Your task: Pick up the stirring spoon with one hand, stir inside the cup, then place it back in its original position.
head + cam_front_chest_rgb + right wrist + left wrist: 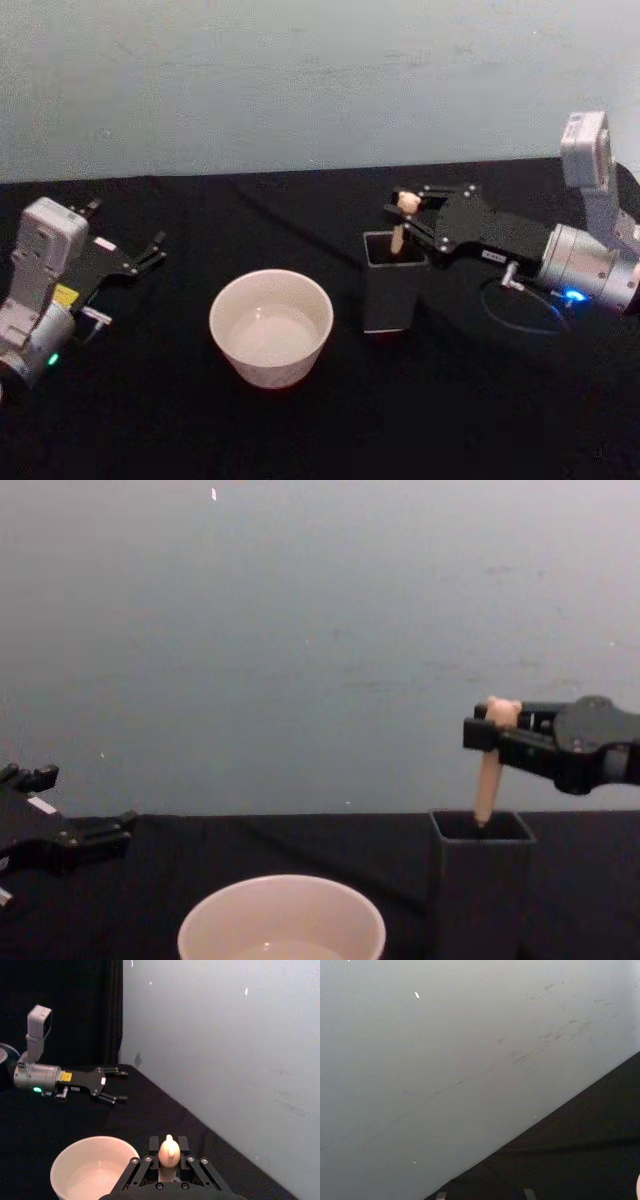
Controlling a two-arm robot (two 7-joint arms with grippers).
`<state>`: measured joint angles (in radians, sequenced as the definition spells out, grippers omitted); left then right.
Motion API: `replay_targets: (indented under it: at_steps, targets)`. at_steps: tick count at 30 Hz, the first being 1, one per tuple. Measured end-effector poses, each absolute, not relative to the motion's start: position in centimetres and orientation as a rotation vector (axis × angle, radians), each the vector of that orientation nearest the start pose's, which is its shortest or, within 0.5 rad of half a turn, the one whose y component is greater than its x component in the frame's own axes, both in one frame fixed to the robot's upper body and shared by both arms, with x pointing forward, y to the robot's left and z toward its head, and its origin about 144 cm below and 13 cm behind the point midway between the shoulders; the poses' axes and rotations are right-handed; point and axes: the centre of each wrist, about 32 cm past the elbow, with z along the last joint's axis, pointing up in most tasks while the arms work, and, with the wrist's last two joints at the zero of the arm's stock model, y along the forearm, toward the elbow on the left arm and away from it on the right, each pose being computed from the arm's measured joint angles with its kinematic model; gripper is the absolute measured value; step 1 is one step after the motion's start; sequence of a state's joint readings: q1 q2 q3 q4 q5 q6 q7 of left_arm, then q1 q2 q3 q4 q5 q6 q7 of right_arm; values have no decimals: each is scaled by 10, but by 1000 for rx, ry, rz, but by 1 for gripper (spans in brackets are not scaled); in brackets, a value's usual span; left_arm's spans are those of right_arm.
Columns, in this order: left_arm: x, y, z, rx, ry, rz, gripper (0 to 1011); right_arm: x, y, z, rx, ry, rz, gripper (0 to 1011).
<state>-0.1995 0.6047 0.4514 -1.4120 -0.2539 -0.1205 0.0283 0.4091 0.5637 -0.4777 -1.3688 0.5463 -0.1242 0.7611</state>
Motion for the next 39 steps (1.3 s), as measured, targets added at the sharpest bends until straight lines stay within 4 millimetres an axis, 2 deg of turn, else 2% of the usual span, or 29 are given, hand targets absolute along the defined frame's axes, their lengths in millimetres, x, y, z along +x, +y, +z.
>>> replay_targets:
  at_steps: [21, 39]
  targets:
    - [489, 310, 1140, 304, -285, 1248, 1001, 548, -291, 1181, -93, -75, -558, 214]
    - [489, 310, 1140, 305, -285, 1248, 1001, 547, -290, 1179, -100, -73, -569, 231]
